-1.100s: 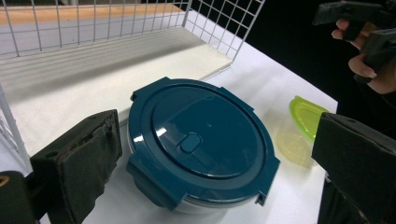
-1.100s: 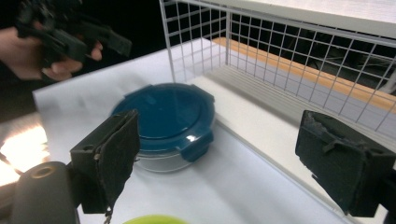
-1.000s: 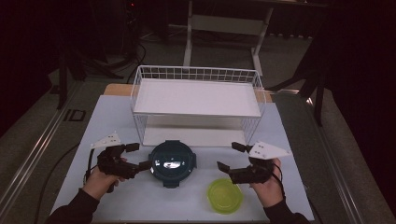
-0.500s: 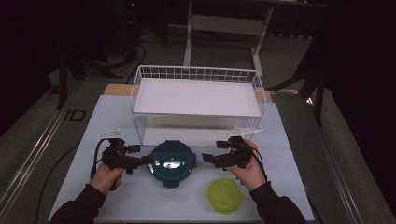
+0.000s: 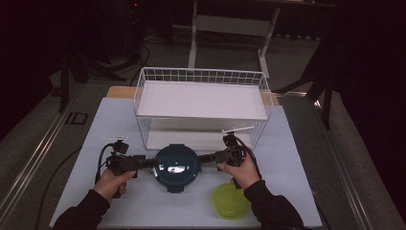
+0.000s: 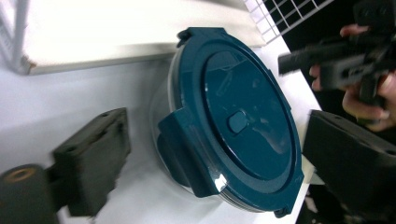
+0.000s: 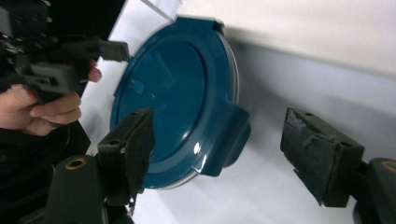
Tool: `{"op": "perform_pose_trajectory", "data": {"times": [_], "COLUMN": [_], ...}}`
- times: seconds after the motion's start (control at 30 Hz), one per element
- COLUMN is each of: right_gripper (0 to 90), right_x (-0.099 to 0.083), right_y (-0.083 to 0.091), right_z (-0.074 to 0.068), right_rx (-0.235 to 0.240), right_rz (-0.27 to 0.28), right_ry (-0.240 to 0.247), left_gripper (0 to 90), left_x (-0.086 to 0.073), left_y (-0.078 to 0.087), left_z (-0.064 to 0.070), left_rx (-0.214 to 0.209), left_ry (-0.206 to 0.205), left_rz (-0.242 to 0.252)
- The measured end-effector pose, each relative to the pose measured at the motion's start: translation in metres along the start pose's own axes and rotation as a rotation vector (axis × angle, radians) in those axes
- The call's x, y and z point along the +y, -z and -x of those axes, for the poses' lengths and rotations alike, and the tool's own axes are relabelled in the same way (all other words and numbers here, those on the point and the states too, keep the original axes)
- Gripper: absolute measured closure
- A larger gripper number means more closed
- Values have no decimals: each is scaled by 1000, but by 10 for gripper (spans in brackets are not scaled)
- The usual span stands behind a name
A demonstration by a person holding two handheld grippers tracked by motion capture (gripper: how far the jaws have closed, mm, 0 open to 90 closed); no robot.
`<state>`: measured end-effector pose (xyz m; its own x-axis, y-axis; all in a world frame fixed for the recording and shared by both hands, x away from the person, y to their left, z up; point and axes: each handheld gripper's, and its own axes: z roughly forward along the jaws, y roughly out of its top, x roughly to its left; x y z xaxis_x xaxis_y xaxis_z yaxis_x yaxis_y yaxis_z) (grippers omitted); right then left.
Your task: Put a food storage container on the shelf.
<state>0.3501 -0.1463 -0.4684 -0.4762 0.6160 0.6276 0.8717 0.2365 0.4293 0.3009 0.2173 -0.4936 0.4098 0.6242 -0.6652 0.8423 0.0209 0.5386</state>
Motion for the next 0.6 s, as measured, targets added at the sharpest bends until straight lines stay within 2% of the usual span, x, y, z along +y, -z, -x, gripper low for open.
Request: {"op": "perform_pose_trajectory", "data": {"times": [0.07,0.17,0.3,0.43,0.6], "right_gripper": [281,309,337,356,392], "right_x": [-1,-1,-1,0,0], "right_y": [-4,-8,-12,-15,-20], "right_z": [3,7,12,13,13], "right_rx": [1,8,22,33,28], "right_rz": [-18,-39,-59,-72,-85], "right_ry": [-43,-94,-138,-163,-177], "left_gripper": [138,191,290,348,434], "left_x": [-1,-2,-3,-4,-6], "left_y": [-1,-3,-6,-8,-10], "left_z": [-2,-5,-8,-11,-15], "left_rx": [-6,-33,-31,-11,-20], "left_ry": [25,82,126,154,199], "left_rz": [-16,-36,-54,-76,-88]}}
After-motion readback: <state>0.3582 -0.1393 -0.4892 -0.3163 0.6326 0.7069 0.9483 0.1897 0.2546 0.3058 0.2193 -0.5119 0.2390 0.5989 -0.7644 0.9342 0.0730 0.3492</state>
